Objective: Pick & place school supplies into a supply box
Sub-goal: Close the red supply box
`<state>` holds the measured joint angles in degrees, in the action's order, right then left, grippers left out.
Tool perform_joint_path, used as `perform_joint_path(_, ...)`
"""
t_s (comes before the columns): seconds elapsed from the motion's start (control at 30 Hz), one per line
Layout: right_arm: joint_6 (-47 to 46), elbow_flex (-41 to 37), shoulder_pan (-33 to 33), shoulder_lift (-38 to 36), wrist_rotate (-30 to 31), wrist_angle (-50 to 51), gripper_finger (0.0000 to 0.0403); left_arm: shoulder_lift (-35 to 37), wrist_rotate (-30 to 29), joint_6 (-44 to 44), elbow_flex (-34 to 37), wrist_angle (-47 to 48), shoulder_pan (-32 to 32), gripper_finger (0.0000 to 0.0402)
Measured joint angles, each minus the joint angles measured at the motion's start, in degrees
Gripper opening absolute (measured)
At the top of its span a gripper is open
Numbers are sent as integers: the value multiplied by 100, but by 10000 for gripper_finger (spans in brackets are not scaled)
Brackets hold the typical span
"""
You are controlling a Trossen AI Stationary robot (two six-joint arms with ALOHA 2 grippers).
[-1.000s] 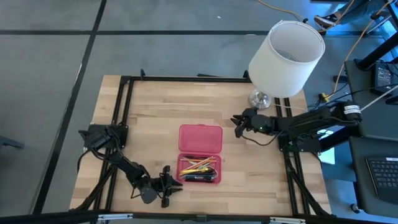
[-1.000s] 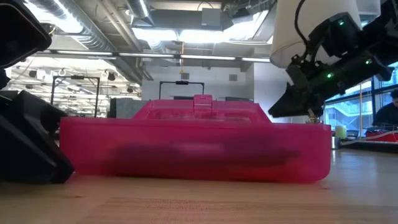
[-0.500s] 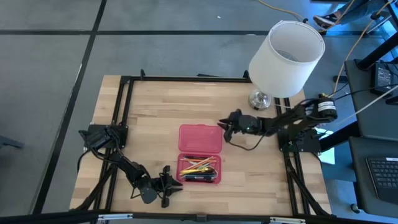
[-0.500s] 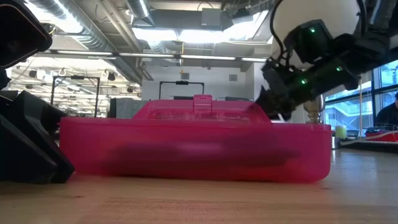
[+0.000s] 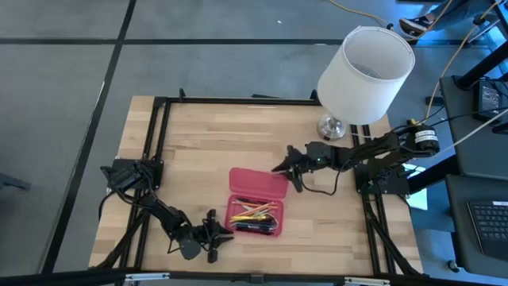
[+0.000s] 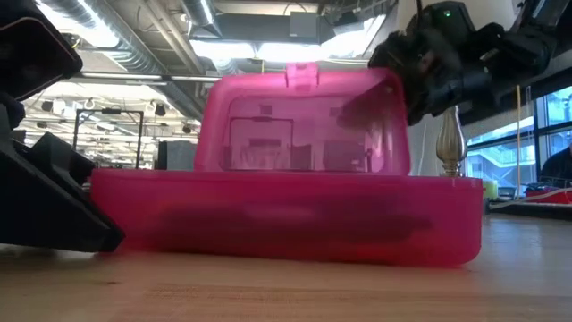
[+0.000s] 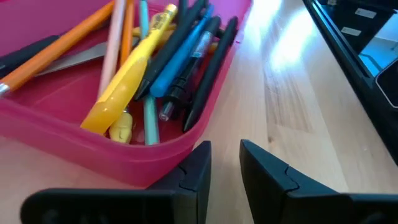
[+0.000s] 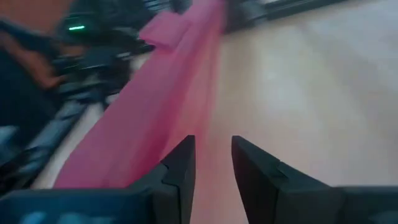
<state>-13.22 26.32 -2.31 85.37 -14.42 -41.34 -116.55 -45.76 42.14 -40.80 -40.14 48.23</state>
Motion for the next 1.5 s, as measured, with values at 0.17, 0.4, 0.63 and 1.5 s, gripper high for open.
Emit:
perform_joint_path(0.17,-10,111,327,8,-378,64,108,0,-15,16,0,-14,-9,81)
perform_joint_path(0.4,-7,293,828,21,-210,86,108,0,-9,18,-2,-33,-131,80)
perform_joint_path(0.63,90,781,1078,427,118,765,108,0,34,-8,-2,-36,-192,79)
perform_joint_path(1.5,604,1345,1153,-480,1185,3737,108,2299,-460,1440,107,3919,-11,81)
